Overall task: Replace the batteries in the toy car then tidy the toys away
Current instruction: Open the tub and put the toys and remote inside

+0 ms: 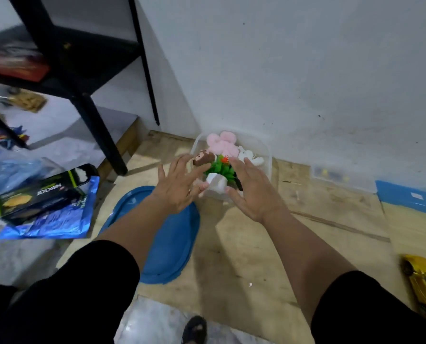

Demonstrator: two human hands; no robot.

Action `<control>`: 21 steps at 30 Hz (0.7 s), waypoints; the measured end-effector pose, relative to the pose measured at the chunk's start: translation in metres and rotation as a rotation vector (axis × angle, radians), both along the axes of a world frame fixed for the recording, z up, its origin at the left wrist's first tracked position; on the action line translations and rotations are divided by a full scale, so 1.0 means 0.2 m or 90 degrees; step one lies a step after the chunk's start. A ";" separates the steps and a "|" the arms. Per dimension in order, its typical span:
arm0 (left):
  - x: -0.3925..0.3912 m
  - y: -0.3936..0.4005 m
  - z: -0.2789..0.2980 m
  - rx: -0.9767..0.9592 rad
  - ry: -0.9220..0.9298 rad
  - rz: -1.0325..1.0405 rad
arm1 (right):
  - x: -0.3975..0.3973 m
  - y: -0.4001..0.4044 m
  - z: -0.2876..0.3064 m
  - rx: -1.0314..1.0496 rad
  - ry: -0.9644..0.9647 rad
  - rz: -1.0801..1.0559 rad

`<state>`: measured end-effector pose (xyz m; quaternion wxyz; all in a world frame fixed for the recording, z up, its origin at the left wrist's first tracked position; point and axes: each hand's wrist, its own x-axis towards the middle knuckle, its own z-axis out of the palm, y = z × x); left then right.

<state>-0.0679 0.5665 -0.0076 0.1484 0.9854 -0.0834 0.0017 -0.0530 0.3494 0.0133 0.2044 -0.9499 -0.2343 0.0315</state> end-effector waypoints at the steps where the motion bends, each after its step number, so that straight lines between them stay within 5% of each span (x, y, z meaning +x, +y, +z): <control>1: -0.07 0.03 0.00 0.007 0.003 0.026 | -0.05 0.02 0.00 0.009 -0.013 0.017; 11: -0.72 0.31 -0.13 0.063 0.166 0.244 | -0.56 0.25 -0.21 -0.159 0.177 0.108; 21: -0.81 0.50 -0.30 0.005 0.302 0.264 | -0.72 0.46 -0.40 -0.250 0.252 0.046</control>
